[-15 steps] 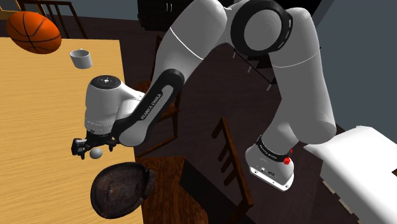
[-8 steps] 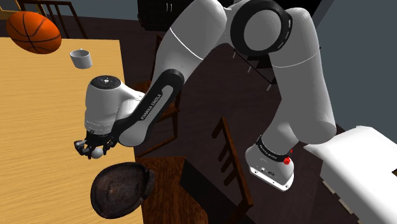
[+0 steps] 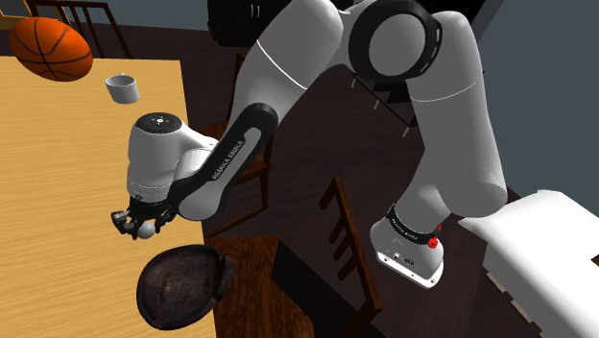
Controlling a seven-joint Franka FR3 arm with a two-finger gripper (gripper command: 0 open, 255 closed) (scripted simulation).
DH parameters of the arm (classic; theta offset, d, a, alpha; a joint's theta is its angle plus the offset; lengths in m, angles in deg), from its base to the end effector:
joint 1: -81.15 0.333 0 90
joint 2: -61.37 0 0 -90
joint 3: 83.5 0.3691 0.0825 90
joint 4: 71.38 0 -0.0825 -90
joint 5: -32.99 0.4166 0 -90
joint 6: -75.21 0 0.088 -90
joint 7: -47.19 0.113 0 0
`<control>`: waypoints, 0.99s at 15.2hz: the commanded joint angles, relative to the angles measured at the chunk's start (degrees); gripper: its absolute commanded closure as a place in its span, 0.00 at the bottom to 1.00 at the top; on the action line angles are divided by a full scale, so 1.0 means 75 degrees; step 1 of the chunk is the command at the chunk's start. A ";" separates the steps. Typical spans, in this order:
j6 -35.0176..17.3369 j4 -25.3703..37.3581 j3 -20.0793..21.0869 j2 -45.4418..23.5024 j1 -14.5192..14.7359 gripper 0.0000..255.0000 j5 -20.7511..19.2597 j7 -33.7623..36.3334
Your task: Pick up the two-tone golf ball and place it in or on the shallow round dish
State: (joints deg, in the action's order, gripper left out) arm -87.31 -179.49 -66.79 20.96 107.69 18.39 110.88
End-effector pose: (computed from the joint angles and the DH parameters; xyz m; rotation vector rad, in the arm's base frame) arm 0.5179 0.4800 0.1792 -2.8497 0.3097 -0.1679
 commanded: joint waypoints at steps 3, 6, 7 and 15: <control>0.0207 -0.0105 0.0131 0.0303 -0.0104 1.00 0.0082 -0.0044; 0.0401 -0.0163 0.0243 0.0549 -0.0193 1.00 0.0161 -0.0088; 0.0468 -0.0179 0.0281 0.0629 -0.0223 1.00 0.0189 -0.0104; 0.1023 -0.0247 0.0573 0.1246 -0.0450 1.00 0.0439 -0.0243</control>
State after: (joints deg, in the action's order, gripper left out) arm -80.32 -181.36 -62.80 29.67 104.53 21.39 109.18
